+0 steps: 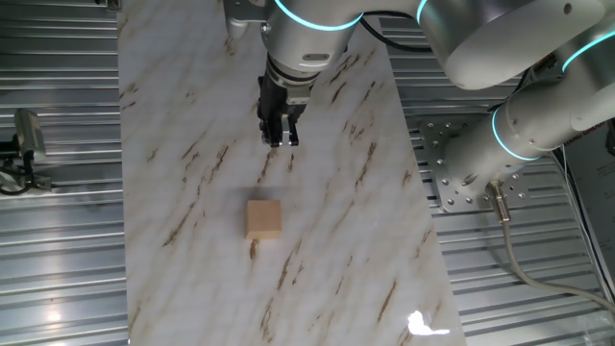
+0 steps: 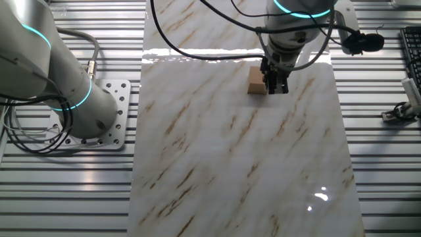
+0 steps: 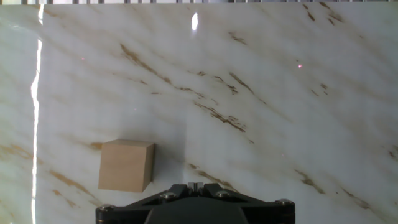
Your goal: Approach and touch the side of the small block
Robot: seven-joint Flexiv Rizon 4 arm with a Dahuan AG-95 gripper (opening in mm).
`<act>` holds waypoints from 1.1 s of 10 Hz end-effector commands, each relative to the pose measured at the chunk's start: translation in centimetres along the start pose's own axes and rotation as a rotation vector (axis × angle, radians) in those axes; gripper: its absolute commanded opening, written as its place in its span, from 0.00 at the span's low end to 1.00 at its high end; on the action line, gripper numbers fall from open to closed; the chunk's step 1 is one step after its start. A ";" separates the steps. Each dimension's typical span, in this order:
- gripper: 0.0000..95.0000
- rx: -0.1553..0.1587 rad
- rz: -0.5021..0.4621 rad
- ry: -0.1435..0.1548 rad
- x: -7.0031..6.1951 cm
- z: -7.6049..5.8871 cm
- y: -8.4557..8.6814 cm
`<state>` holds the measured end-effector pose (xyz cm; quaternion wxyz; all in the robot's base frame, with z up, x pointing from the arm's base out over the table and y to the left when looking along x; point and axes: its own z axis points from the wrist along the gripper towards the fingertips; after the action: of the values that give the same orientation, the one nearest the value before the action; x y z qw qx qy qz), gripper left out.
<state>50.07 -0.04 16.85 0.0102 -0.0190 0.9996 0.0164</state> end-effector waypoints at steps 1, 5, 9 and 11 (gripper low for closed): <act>0.00 -0.002 -0.001 0.000 0.0 0.0 0.0; 0.00 -0.009 -0.001 -0.001 0.0 0.1 0.0; 0.00 -0.042 0.003 -0.006 -0.2 1.3 -0.4; 0.00 -0.043 -0.005 -0.013 -0.3 1.9 -0.5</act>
<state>50.49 -0.50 14.83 0.0162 -0.0215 0.9989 0.0382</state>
